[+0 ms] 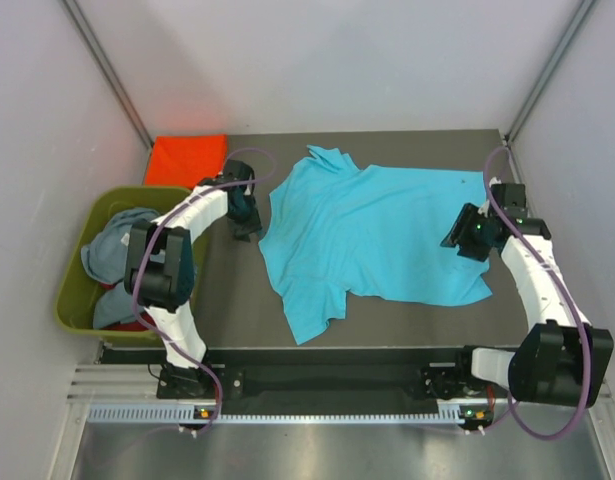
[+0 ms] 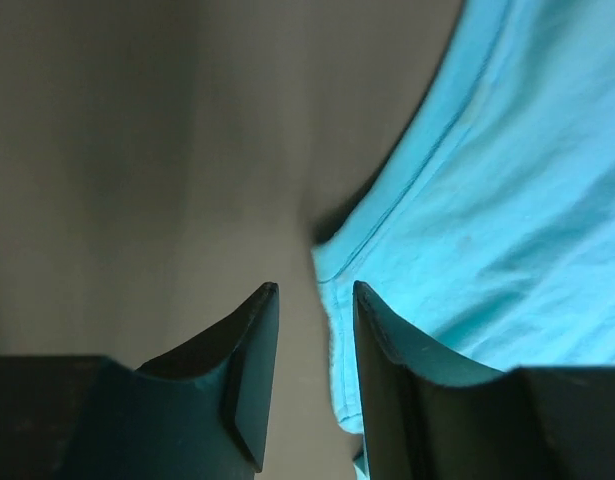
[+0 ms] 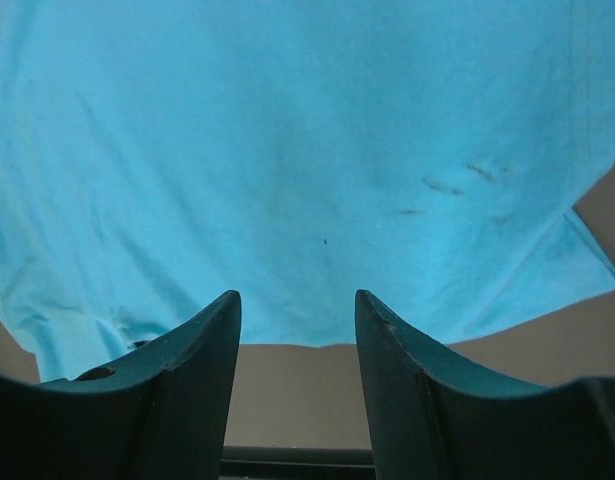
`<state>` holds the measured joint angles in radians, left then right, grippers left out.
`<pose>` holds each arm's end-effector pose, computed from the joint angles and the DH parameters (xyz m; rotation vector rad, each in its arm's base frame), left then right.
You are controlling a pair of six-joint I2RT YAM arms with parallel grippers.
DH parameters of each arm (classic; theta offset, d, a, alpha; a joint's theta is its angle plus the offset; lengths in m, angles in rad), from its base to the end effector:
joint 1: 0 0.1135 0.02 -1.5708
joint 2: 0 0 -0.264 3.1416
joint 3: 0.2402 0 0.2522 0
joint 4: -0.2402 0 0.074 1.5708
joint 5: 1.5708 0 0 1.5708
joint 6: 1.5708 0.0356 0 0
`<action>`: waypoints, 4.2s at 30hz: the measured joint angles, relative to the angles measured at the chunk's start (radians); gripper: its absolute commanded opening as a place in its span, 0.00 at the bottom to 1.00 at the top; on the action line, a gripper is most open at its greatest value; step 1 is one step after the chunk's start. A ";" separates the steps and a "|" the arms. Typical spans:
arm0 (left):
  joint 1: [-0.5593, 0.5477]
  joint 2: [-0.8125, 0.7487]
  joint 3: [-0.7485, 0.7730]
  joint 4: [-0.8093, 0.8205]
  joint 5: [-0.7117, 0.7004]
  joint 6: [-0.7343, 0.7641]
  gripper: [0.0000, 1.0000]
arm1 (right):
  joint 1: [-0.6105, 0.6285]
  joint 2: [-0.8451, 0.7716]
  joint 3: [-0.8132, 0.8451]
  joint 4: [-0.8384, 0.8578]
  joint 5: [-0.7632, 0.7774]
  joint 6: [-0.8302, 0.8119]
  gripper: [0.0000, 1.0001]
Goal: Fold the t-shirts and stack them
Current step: Flatten the tshirt out
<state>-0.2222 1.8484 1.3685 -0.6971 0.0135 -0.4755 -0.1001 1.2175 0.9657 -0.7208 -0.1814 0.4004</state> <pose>0.3700 -0.0841 0.2063 -0.3460 2.7470 -0.2064 0.2417 -0.0178 0.2682 0.5634 2.4934 0.3476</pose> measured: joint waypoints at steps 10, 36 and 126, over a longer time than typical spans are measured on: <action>0.000 0.000 -0.155 0.036 0.061 -0.136 0.52 | -0.047 0.003 -0.069 -0.077 0.023 -0.021 0.50; 0.063 0.017 -0.108 0.092 -0.063 -0.179 0.00 | -0.283 0.084 -0.170 -0.069 0.070 -0.031 0.36; -0.335 -0.626 -0.766 -0.062 0.154 -0.441 0.33 | -0.375 0.095 -0.287 0.059 0.098 0.030 0.00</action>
<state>-0.5571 1.2228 0.6029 -0.7589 0.1680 -0.9161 -0.4751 1.3121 0.6785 -0.6621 -0.0834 0.4301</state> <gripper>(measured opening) 0.317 0.008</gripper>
